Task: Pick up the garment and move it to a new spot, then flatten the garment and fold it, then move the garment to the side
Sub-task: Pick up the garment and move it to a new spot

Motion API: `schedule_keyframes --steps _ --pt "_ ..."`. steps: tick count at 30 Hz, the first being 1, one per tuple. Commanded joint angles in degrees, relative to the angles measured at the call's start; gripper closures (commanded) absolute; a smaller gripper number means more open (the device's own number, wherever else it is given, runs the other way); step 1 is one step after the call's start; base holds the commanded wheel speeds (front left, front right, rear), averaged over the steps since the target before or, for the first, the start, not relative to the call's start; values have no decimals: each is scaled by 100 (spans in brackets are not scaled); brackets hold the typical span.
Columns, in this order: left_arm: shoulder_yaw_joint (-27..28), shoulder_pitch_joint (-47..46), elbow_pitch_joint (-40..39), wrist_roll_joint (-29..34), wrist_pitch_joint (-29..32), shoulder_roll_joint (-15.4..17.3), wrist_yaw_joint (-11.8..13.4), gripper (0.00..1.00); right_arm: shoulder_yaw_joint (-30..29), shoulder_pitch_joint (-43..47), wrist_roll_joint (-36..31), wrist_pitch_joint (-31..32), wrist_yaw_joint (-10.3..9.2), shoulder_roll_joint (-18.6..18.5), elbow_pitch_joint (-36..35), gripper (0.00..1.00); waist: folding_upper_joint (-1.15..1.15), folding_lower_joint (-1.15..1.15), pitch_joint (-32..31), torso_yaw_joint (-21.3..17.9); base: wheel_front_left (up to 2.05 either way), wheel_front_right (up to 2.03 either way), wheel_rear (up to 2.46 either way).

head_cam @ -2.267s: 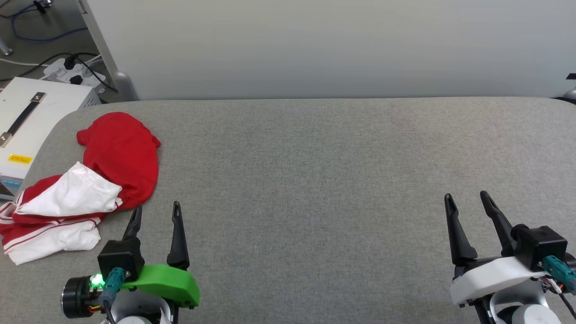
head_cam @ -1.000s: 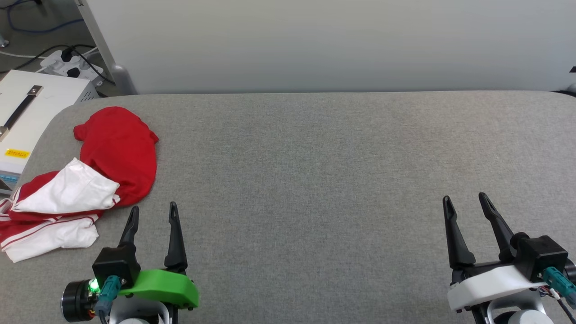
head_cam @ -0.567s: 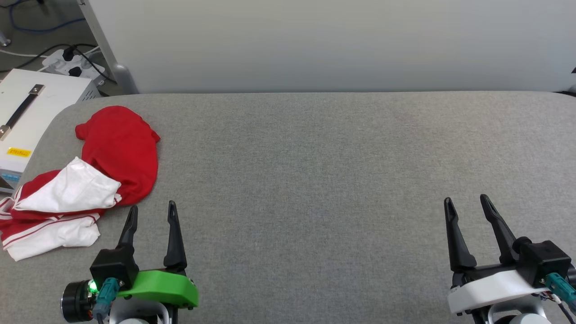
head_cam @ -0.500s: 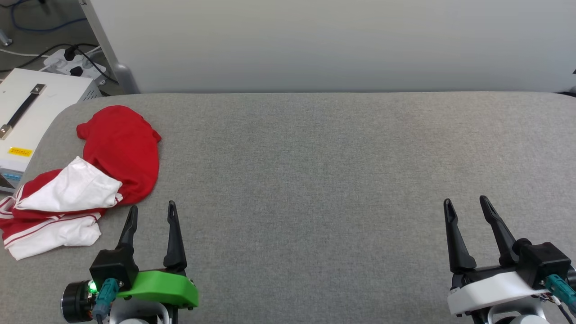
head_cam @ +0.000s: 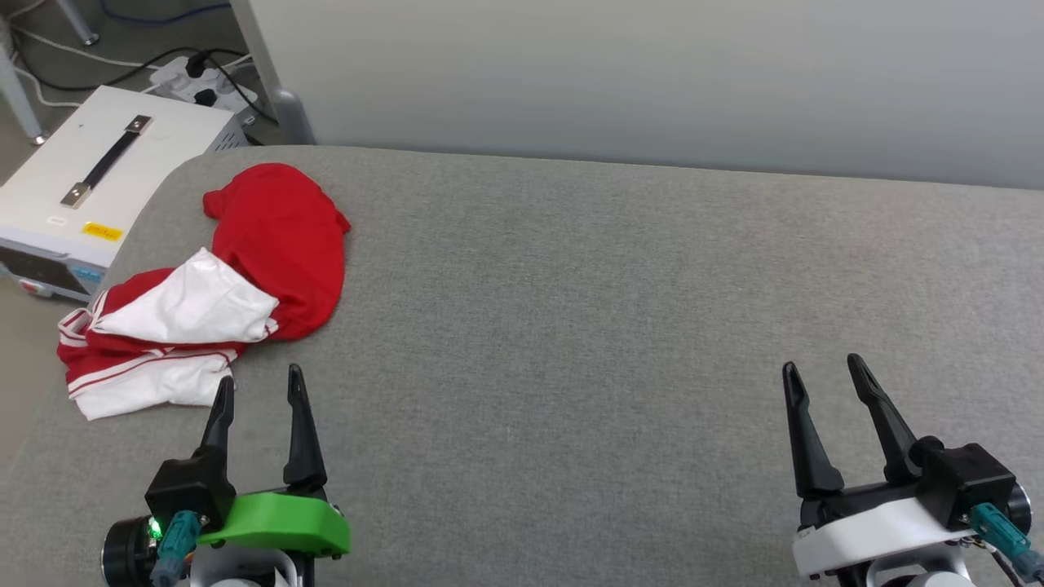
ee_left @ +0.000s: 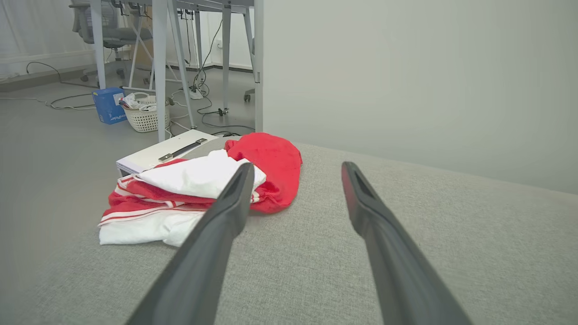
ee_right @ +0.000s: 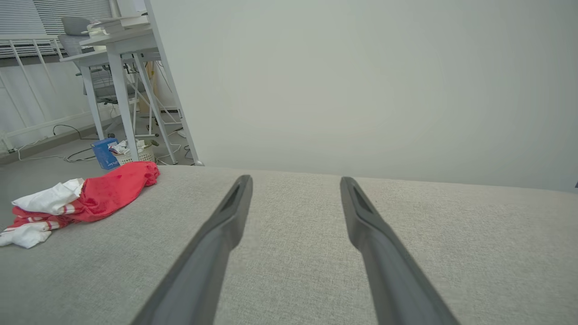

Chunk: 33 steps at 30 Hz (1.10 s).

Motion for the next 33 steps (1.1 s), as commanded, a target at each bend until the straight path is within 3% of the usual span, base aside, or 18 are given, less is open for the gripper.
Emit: schedule_keyframes --steps 1,19,33 --pt "14 18 -4 -68 -83 -21 50 0 33 44 3 -66 -4 7 -40 0 0 0 73 281 0 0 0" --pt "233 -9 -33 -293 -128 -22 120 0 311 -91 -227 -111 -4 7 -28 0 0 0 295 1486 0 0 0" --pt "265 -3 -21 -445 -128 -22 116 0 390 -126 -267 -111 -4 -50 4 0 0 0 350 1819 0 0 0"
